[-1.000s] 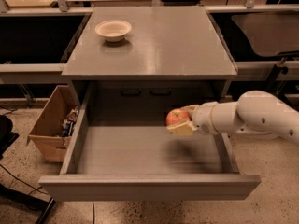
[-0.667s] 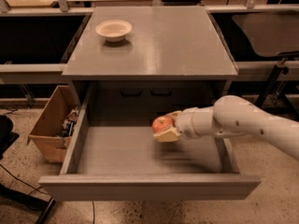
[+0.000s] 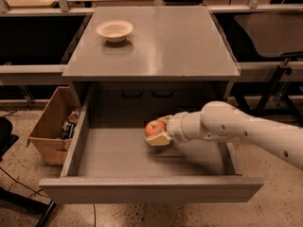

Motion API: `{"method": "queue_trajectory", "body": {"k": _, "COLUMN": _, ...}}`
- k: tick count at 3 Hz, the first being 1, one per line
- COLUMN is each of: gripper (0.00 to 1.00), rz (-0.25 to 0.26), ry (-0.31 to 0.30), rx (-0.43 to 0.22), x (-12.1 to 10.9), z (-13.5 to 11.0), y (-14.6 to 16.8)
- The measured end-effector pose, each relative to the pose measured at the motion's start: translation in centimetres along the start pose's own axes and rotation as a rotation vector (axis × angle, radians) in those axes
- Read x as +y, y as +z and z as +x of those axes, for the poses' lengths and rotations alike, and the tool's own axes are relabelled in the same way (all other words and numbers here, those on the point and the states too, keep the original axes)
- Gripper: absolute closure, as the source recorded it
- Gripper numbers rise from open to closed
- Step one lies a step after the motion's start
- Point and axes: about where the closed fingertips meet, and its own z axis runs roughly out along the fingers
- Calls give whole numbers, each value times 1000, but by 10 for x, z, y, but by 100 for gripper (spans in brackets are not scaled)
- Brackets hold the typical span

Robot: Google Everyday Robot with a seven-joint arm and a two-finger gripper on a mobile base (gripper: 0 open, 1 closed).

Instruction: Place apple into top drawer

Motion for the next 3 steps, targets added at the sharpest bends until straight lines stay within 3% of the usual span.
{"method": "queue_trajectory", "body": {"k": 3, "gripper": 5, "rz": 0, "ry": 0, "rx": 0, "x": 0, "z": 0, "y": 0}}
